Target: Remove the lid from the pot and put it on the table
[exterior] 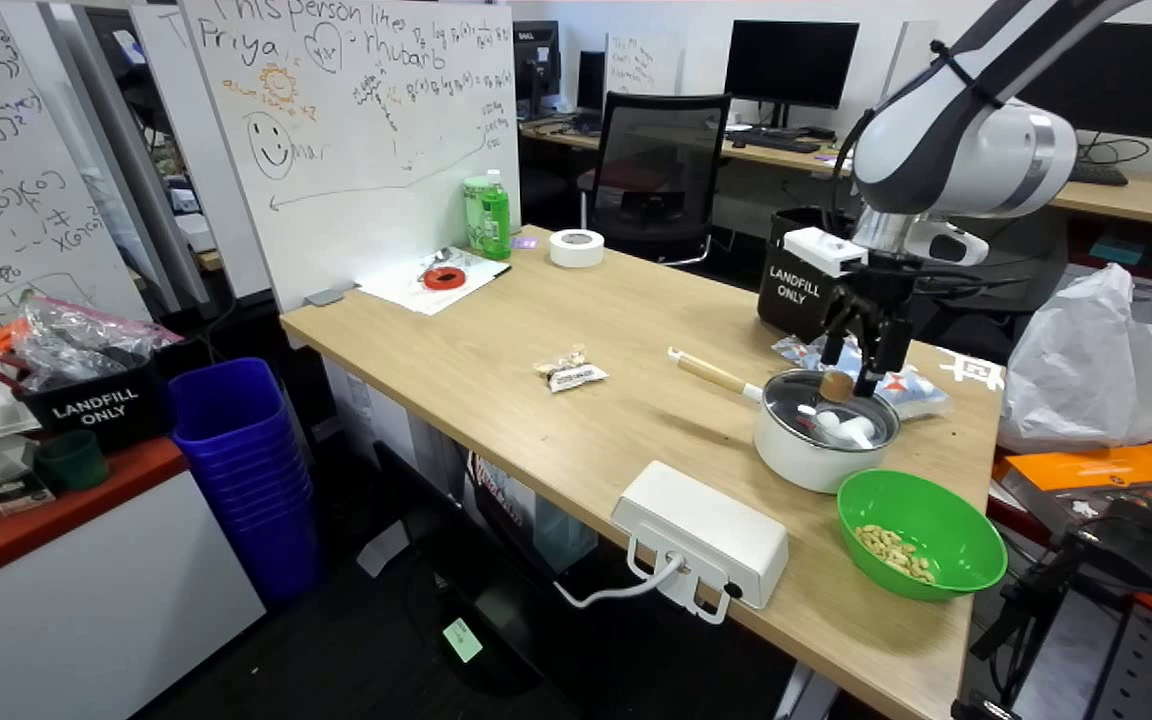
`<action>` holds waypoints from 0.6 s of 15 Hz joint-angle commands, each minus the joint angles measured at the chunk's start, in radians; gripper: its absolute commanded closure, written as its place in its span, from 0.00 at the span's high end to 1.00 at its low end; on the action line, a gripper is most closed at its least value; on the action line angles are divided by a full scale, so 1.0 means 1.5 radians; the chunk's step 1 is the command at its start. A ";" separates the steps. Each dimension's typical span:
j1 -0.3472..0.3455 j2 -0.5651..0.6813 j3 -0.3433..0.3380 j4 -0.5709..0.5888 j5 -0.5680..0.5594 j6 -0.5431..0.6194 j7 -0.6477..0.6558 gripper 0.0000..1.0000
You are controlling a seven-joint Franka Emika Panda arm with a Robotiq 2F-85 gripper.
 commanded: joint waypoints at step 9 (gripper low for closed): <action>0.013 0.037 0.008 0.000 0.000 0.057 0.040 1.00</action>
